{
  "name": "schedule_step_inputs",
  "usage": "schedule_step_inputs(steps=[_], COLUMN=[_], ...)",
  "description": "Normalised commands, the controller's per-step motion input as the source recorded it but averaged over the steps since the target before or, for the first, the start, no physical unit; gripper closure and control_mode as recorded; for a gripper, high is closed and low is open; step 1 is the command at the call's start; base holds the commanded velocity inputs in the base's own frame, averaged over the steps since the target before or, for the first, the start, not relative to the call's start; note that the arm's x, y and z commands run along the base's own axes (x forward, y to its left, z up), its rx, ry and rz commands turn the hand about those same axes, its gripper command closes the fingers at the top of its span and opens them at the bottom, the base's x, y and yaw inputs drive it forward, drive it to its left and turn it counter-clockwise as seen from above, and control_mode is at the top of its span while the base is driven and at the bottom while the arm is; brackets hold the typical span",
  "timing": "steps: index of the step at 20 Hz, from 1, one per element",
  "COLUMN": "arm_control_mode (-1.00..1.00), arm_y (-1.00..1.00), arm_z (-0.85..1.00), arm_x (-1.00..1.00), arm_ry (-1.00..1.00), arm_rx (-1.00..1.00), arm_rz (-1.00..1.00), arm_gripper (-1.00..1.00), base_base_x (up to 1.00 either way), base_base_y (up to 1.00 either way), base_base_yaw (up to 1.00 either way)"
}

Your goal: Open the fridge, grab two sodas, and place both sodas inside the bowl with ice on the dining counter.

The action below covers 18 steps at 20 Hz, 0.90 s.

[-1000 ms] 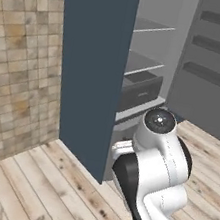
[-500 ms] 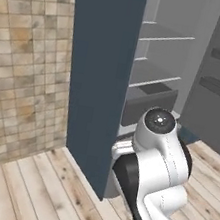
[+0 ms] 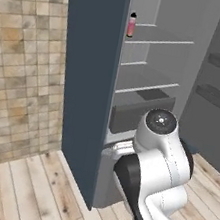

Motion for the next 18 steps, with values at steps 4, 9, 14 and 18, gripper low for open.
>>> schedule_step_inputs(steps=[4, 9, 14, 18], arm_control_mode=[1.00, 1.00, 1.00, 1.00], arm_y=[0.00, 0.00, 0.00, 0.00], arm_z=[0.00, 0.00, 0.00, 0.00], arm_x=[0.00, 0.00, 0.00, 0.00], arm_ry=[0.00, 0.00, 0.00, 0.00], arm_rx=[0.00, 0.00, 0.00, 0.00], arm_rz=[0.00, 0.00, 0.00, 0.00], arm_gripper=[-1.00, -1.00, -1.00, -1.00], base_base_x=[0.61, 0.61, 0.50, 0.41], base_base_y=[-0.25, -0.25, -0.25, -0.24], base_base_yaw=[0.24, 0.27, 0.27, 0.25])
